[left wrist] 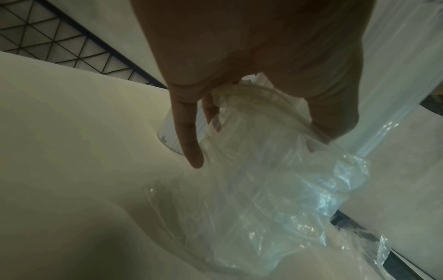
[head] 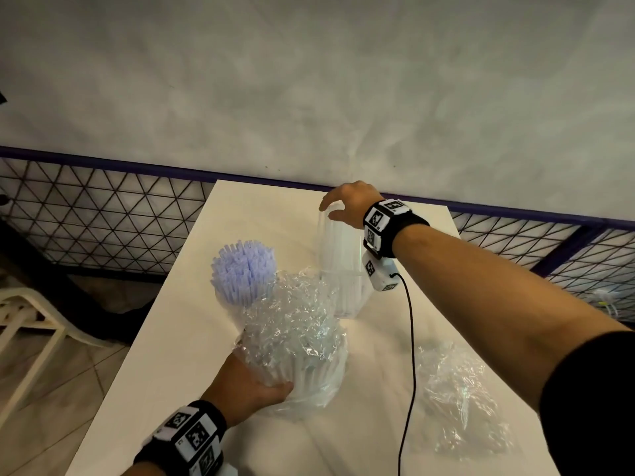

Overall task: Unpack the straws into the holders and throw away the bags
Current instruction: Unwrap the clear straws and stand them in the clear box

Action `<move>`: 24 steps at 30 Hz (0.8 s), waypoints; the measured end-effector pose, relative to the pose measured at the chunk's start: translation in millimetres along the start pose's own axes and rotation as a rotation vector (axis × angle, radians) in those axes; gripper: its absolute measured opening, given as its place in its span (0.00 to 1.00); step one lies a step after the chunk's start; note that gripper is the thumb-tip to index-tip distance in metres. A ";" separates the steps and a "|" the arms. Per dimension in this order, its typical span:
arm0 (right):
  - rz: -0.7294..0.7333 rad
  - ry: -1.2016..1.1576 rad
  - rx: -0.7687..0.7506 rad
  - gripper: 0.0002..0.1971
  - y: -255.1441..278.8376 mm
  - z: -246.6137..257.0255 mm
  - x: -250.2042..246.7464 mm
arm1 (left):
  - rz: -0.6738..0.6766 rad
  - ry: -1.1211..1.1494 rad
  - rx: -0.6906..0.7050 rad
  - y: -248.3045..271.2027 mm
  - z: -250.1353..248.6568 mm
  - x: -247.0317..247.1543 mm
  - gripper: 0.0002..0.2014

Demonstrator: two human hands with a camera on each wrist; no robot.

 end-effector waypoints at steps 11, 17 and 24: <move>0.237 0.074 0.121 0.33 -4.7 -28.1 39.5 | -0.019 0.016 0.045 -0.7 -0.8 -2.4 0.22; -0.054 -0.129 -0.029 0.27 21.7 -1.0 -11.4 | 0.036 -0.070 0.027 -2.8 1.5 2.3 0.21; 0.092 -0.383 -0.392 0.32 109.5 70.7 -12.0 | -0.052 0.059 0.072 1.4 -6.1 -5.2 0.19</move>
Point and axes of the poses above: each hand's wrist, its own y-axis away from the middle knuckle, its own x-axis out of the palm, z = x × y, the point moved 9 cm from there along -y, towards the middle knuckle, and after that the axes turned 11 degrees about z, right-handed, at the moved point
